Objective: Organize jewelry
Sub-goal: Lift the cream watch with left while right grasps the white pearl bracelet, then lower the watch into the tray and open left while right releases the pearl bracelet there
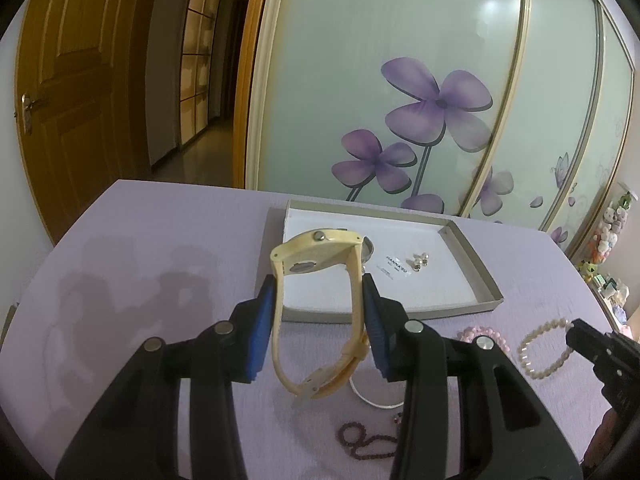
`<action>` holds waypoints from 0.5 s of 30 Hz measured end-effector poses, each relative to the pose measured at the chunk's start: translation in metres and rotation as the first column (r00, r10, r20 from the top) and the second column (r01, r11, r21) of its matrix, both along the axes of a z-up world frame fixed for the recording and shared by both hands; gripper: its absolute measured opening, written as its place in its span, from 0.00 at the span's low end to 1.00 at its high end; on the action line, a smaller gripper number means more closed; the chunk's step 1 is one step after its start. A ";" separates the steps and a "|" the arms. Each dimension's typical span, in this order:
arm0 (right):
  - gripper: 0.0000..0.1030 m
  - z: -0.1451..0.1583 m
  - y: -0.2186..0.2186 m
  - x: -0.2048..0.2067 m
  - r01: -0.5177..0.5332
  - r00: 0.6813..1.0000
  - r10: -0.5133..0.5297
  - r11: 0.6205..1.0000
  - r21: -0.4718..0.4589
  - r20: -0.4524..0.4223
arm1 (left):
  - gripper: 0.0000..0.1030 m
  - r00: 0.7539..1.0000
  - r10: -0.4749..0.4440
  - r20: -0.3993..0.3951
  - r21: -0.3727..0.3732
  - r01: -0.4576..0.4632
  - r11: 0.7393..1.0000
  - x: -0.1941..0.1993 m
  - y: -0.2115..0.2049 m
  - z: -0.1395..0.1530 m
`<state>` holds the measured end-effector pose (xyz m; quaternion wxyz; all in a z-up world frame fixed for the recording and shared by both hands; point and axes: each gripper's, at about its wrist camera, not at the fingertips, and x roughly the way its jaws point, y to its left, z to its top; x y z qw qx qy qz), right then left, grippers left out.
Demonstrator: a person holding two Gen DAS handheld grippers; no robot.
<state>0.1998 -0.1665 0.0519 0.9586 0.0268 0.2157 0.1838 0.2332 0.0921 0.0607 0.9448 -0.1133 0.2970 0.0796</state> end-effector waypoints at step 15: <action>0.09 0.018 0.012 0.061 -0.011 1.000 0.012 1.000 -0.024 0.027 | 0.40 1.000 -0.020 -0.003 0.005 0.020 1.000 0.046 0.002 0.003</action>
